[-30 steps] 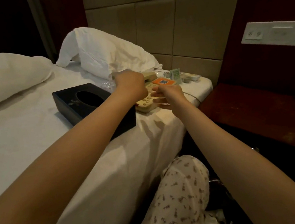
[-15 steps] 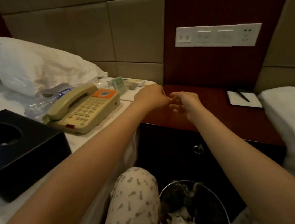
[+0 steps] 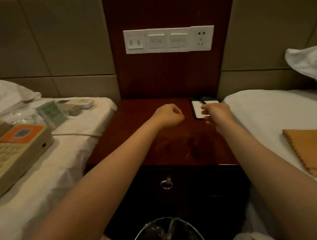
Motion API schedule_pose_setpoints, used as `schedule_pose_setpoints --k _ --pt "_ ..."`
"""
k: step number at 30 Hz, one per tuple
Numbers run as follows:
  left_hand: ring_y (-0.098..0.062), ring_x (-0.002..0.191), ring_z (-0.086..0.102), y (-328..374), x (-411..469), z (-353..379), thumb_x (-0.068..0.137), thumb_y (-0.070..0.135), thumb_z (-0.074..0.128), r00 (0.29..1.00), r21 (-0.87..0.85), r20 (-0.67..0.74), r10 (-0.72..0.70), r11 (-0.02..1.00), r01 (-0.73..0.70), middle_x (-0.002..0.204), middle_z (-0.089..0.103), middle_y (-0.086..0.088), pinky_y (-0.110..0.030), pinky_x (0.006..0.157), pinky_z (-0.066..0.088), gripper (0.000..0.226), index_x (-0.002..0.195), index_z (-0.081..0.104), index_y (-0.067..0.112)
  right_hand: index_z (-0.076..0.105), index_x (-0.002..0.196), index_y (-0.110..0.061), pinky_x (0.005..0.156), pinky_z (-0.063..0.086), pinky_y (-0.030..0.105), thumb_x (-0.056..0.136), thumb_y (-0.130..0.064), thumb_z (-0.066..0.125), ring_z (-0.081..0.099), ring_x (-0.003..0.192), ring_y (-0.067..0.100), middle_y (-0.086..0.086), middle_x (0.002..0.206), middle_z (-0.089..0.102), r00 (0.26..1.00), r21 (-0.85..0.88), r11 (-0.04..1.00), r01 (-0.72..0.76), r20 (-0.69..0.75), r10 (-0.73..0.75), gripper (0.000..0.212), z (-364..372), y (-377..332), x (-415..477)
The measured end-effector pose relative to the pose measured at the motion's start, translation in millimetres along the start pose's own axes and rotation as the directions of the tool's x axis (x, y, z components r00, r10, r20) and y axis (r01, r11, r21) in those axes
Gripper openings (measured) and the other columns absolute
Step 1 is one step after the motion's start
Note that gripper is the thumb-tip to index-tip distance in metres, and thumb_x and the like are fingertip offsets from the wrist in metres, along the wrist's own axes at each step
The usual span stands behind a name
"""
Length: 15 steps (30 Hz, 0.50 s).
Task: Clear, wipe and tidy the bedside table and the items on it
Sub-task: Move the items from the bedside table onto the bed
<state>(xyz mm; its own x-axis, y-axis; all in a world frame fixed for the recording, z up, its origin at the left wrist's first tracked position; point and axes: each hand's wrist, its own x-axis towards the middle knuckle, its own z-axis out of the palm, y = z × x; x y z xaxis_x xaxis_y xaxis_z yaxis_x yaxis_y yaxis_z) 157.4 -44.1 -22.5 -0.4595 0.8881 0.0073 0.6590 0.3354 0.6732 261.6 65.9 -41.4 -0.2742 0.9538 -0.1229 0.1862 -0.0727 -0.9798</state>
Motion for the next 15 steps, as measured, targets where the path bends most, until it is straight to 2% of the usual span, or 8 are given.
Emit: schedule_pose_setpoints --k 3,6,9,12,15 --pt "-0.022 0.113 0.052 0 27 16 0.093 0.018 0.051 1.0 -0.052 0.017 -0.018 0.998 0.018 0.124 0.054 -0.006 -0.028 0.087 0.043 0.028 0.12 0.057 0.012 0.067 0.108 -0.004 0.083 0.045 0.034 0.091 -0.014 0.051 0.056 0.103 0.03 0.012 0.107 0.064 0.98 -0.266 0.959 0.095 -0.145 -0.138 0.025 -15 5 30" --pt "-0.023 0.114 0.052 -3 56 30 0.093 0.019 0.051 0.999 -0.092 0.016 -0.04 0.995 0.041 0.127 0.053 -0.007 -0.03 0.092 0.043 0.032 0.124 0.053 0.012 0.063 0.118 -0.006 0.091 0.041 0.03 0.093 -0.013 0.044 0.052 0.117 0.032 0.013 0.124 0.061 0.967 -0.441 0.892 0.102 -0.167 -0.193 0.032 -23 9 56" --pt "-0.023 0.113 0.053 -5 86 42 0.092 0.019 0.05 0.999 -0.102 0.01 -0.041 0.994 0.042 0.127 0.052 -0.008 -0.031 0.092 0.043 0.034 0.126 0.05 0.014 0.054 0.125 0.001 0.093 0.039 0.032 0.092 -0.006 0.04 0.047 0.122 0.036 0.019 0.13 0.054 0.983 -0.584 0.81 0.057 -0.111 -0.149 0.036 -25 14 80" --pt "-0.023 0.106 0.054 1 113 54 0.092 0.017 0.049 0.999 -0.094 0.051 -0.017 0.995 0.021 0.126 0.049 -0.003 -0.027 0.084 0.041 0.039 0.132 0.047 0.017 0.047 0.127 0.006 0.094 0.039 0.032 0.094 -0.006 0.04 0.045 0.123 0.037 0.023 0.134 0.049 0.996 -0.674 0.739 0.015 -0.056 -0.071 0.037 -20 14 97" --pt "-0.025 0.1 0.057 9 137 70 0.091 0.022 0.047 0.996 -0.091 0.084 -0.011 0.996 0.019 0.139 0.042 -0.011 -0.026 0.077 0.043 0.045 0.136 0.042 0.022 0.047 0.128 0.004 0.095 0.039 0.031 0.094 -0.007 0.04 0.047 0.124 0.033 0.02 0.135 0.049 0.999 -0.739 0.673 0.005 -0.027 -0.037 0.036 -14 9 114"
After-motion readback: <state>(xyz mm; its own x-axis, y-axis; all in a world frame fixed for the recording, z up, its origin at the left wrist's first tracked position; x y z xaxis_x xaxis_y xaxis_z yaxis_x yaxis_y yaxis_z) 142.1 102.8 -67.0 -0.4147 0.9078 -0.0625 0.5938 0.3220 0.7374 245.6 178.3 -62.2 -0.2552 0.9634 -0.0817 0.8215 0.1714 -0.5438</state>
